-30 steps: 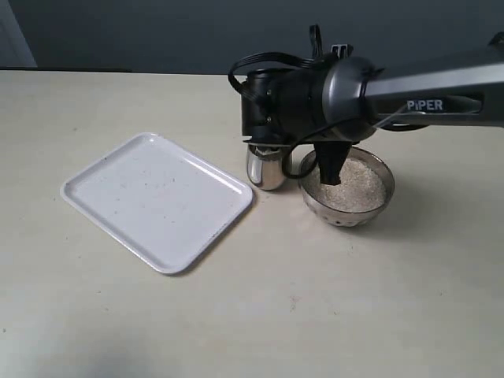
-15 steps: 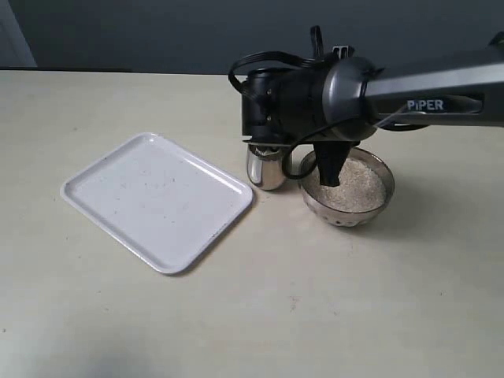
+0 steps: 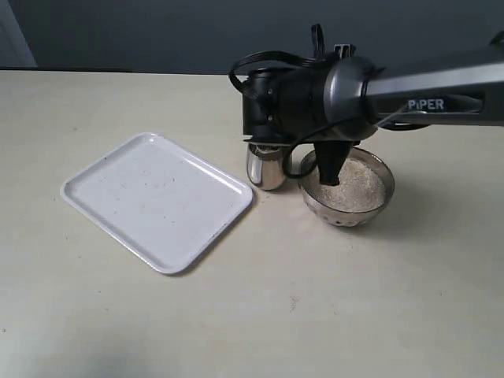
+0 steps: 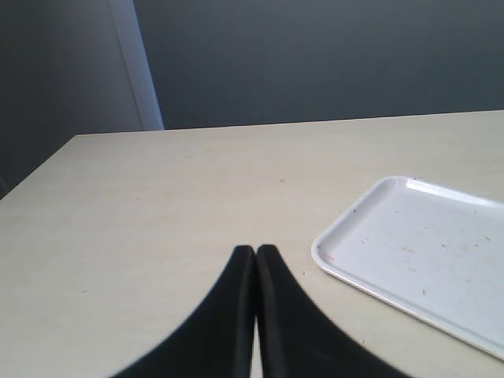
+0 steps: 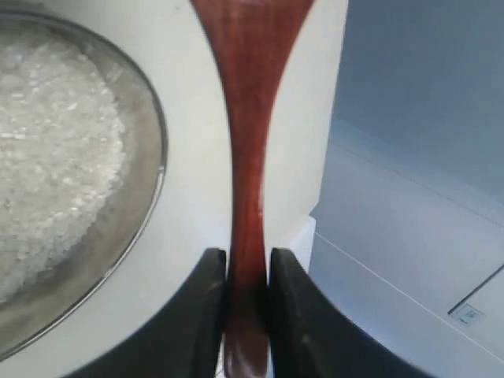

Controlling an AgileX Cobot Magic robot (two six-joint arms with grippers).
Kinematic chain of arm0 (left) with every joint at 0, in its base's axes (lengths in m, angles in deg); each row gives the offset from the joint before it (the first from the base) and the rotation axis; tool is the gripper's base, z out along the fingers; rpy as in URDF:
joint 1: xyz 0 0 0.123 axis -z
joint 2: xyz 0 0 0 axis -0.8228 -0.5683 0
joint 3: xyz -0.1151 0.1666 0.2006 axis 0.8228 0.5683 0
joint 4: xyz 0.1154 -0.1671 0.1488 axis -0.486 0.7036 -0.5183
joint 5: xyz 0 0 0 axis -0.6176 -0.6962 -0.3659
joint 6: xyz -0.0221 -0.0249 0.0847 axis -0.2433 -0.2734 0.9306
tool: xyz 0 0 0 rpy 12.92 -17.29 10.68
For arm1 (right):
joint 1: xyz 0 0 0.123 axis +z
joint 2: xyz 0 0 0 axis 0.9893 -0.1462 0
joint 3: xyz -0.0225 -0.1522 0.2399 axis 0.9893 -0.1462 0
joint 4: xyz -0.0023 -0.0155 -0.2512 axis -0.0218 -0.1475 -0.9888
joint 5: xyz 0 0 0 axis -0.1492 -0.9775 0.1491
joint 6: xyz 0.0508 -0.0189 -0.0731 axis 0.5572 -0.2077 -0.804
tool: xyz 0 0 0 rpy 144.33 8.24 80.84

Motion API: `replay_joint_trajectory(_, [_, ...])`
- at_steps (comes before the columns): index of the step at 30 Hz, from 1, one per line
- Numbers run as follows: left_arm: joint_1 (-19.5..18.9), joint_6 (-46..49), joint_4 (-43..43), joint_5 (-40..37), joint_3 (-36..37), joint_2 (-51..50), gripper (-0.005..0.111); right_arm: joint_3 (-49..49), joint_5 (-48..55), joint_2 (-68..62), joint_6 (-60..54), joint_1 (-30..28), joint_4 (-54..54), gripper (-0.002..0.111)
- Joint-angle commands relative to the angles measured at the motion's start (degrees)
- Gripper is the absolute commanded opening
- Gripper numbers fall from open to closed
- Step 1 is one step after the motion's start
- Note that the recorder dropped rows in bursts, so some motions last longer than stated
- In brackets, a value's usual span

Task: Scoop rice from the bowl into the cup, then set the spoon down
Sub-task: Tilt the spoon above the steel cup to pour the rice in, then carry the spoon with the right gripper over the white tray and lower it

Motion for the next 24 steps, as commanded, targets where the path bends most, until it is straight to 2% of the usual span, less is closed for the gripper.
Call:
replay_joint_trajectory(1, [0.40, -0.31, -0.17, 0.84, -0.14, 0.25, 0.001, -0.04, 0.31, 0.53, 0.83, -0.05, -2.05, -0.001])
replay_joint_trajectory(6, [0.40, -0.31, -0.17, 0.84, -0.14, 0.25, 0.001, -0.04, 0.31, 0.53, 0.38, -0.05, -4.20, -0.001])
replay_joint_trajectory(14, [0.40, -0.31, -0.17, 0.84, -0.14, 0.25, 0.001, 0.26, 0.31, 1.18, 0.97, 0.06, -0.71, -0.001])
replay_joint_trajectory(20, [0.40, -0.31, -0.17, 0.84, -0.14, 0.25, 0.001, 6.69, -0.24, 3.14, 1.28, 0.06, 15.69, -0.001])
replay_joint_trajectory(24, [0.40, -0.31, -0.17, 0.84, -0.14, 0.25, 0.001, 13.16, -6.43, 3.32, 0.72, -0.05, 33.00, -0.001])
